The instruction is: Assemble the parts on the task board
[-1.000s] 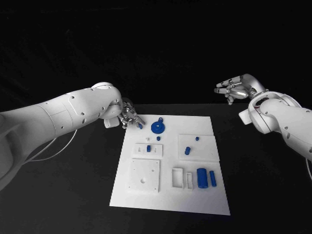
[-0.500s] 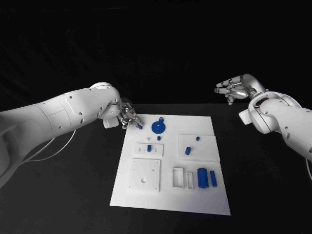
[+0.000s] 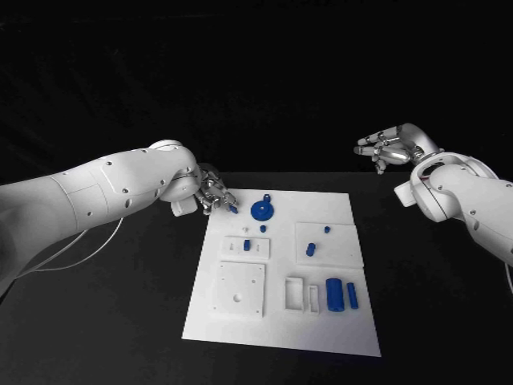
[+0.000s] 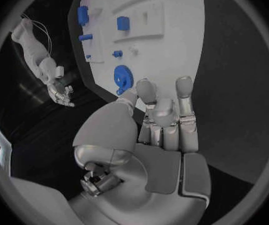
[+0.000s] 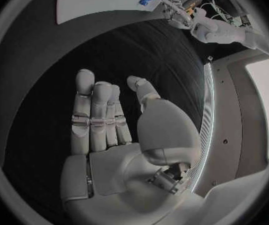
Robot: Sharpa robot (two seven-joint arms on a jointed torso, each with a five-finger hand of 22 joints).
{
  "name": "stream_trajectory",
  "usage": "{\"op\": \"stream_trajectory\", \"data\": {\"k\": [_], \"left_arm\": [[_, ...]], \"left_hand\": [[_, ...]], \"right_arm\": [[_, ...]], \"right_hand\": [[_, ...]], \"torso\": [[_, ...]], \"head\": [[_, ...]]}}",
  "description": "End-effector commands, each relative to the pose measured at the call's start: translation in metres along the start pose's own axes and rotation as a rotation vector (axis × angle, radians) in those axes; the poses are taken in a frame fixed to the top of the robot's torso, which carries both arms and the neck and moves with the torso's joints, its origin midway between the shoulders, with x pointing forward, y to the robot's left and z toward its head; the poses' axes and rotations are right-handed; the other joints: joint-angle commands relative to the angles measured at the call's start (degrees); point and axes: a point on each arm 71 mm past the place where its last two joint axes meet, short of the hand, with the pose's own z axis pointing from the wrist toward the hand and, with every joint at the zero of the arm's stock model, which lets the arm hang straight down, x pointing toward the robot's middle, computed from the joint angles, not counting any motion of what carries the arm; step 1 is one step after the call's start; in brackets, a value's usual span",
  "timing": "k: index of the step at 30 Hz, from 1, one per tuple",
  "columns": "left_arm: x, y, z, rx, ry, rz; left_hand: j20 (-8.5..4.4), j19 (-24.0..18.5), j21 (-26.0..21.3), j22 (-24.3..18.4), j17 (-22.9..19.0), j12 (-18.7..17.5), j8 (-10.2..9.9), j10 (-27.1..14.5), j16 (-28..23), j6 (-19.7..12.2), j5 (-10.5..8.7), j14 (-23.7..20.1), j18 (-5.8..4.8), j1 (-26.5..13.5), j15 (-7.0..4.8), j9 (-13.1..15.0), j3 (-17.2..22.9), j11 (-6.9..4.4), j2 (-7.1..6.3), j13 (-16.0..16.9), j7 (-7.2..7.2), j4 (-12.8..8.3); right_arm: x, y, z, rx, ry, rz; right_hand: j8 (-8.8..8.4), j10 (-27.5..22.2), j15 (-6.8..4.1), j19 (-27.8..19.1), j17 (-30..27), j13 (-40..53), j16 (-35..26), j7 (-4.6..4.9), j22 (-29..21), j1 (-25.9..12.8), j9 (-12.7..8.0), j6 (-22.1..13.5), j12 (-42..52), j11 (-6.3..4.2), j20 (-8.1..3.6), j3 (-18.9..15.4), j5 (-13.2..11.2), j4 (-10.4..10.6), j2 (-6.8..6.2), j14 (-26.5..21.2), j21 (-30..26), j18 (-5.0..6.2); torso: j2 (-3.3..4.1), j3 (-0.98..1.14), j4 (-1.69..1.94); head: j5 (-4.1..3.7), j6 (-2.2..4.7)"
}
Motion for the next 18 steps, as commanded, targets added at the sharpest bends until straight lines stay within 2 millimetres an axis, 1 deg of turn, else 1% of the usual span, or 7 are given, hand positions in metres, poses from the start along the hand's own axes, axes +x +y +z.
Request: {"op": "stream_trajectory", "data": {"k": [1, 5, 6, 8, 16, 17, 18], "left_arm": [[0.000, -0.001, -0.006, 0.011, -0.043, -0.064], [0.004, -0.002, -0.014, 0.028, -0.049, -0.059], [0.005, -0.002, -0.017, 0.033, -0.050, -0.053], [0.008, -0.003, -0.021, 0.043, -0.054, -0.037], [0.026, -0.009, -0.040, 0.089, -0.080, 0.135], [0.027, -0.009, -0.041, 0.091, -0.080, 0.143], [0.029, -0.010, -0.043, 0.097, -0.080, 0.160]], "left_hand": [[0.31, 0.22, 0.42, 0.98, 0.31, 0.66, -0.30, 2.62, 0.11, 1.53, 0.88, 0.65, 1.21, -0.48, 0.03, 4.61, 6.05, -0.40, -0.43, -0.67, -0.77, -6.00], [0.45, 0.26, 0.62, 0.97, 0.66, 1.05, -0.49, 2.63, 0.06, 1.84, 1.56, 0.91, 1.44, -0.65, 0.00, 4.54, 6.37, -0.48, -0.63, -1.51, -0.80, -6.52], [0.59, 0.22, 0.70, 0.95, 0.79, 1.25, -0.66, 2.62, 0.02, 1.92, 1.64, 0.98, 1.59, -0.76, 0.01, 4.48, 6.47, -0.51, -0.71, -2.00, -0.78, -6.73], [0.64, 0.24, 0.76, 0.96, 0.83, 1.27, -0.64, 2.61, -0.01, 2.03, 2.05, 1.00, 1.65, -0.64, -0.02, 4.51, 6.51, -0.52, -0.81, -2.18, -0.79, -6.91], [1.08, 0.16, 0.94, 0.95, 0.97, 1.55, -0.86, 2.61, -0.11, 2.30, 2.39, 1.11, 2.04, -0.55, 0.03, 4.34, 6.51, -0.50, -1.09, -3.05, -0.80, -7.10], [1.10, 0.16, 0.95, 0.95, 1.00, 1.56, -0.86, 2.62, -0.10, 2.32, 2.40, 1.12, 2.06, -0.55, 0.04, 4.33, 6.49, -0.51, -1.11, -3.07, -0.80, -7.09], [1.13, 0.15, 0.95, 0.95, 0.97, 1.58, -0.87, 2.62, -0.12, 2.34, 2.42, 1.12, 2.07, -0.51, 0.05, 4.32, 6.50, -0.51, -1.13, -3.10, -0.81, -7.09]], "right_arm": [[0.000, 0.000, 0.000, -0.008, 0.011, 0.000], [0.000, -0.001, -0.001, -0.006, 0.010, 0.000], [-0.001, -0.002, -0.001, -0.005, 0.009, -0.001], [-0.001, -0.003, -0.001, -0.003, 0.009, -0.001], [-0.001, -0.007, -0.006, 0.002, 0.014, -0.002], [0.000, -0.007, -0.006, 0.002, 0.014, -0.002], [0.000, -0.008, -0.007, 0.002, 0.015, -0.002]], "right_hand": [[0.12, -0.24, 0.23, 1.96, 0.01, -0.04, -0.13, -0.05, 0.00, 0.07, -0.06, -0.39, 0.05, 0.13, 0.10, 0.06, -0.02, 0.24, -0.61, -0.07, -0.05, 0.87], [0.12, -0.24, 0.23, 1.96, 0.01, -0.04, -0.13, -0.05, 0.00, 0.07, -0.06, -0.39, 0.05, 0.13, 0.10, 0.06, -0.02, 0.24, -0.61, -0.07, -0.05, 0.87], [0.12, -0.24, 0.23, 1.96, 0.01, -0.04, -0.13, -0.05, 0.00, 0.07, -0.06, -0.39, 0.05, 0.13, 0.10, 0.06, -0.02, 0.24, -0.61, -0.07, -0.05, 0.87], [0.12, -0.24, 0.23, 1.96, 0.01, -0.04, -0.13, -0.05, 0.00, 0.07, -0.06, -0.39, 0.05, 0.13, 0.10, 0.06, -0.02, 0.24, -0.61, -0.07, -0.05, 0.87], [0.12, -0.24, 0.23, 1.96, 0.01, -0.04, -0.13, -0.05, 0.00, 0.07, -0.06, -0.39, 0.05, 0.13, 0.10, 0.06, -0.02, 0.24, -0.61, -0.07, -0.05, 0.87], [0.12, -0.24, 0.23, 1.96, 0.01, -0.04, -0.13, -0.05, 0.00, 0.07, -0.06, -0.39, 0.05, 0.13, 0.10, 0.06, -0.02, 0.24, -0.61, -0.07, -0.05, 0.87], [0.12, -0.24, 0.23, 1.96, 0.01, -0.04, -0.13, -0.05, 0.00, 0.07, -0.06, -0.39, 0.05, 0.13, 0.10, 0.06, -0.02, 0.24, -0.61, -0.07, -0.05, 0.87]], "torso": [[-0.11, 0.07, 0.07], [-0.21, 0.04, 0.12], [-0.26, 0.07, 0.14], [-0.42, 0.05, 0.22], [-0.79, -0.12, 0.35], [-0.76, -0.07, 0.36], [-0.81, -0.08, 0.39]], "head": [[0.04, 0.02], [0.09, 0.02], [0.07, 0.04], [0.00, -0.11], [-0.04, -0.48], [-0.02, -0.48], [0.05, -0.50]]}}
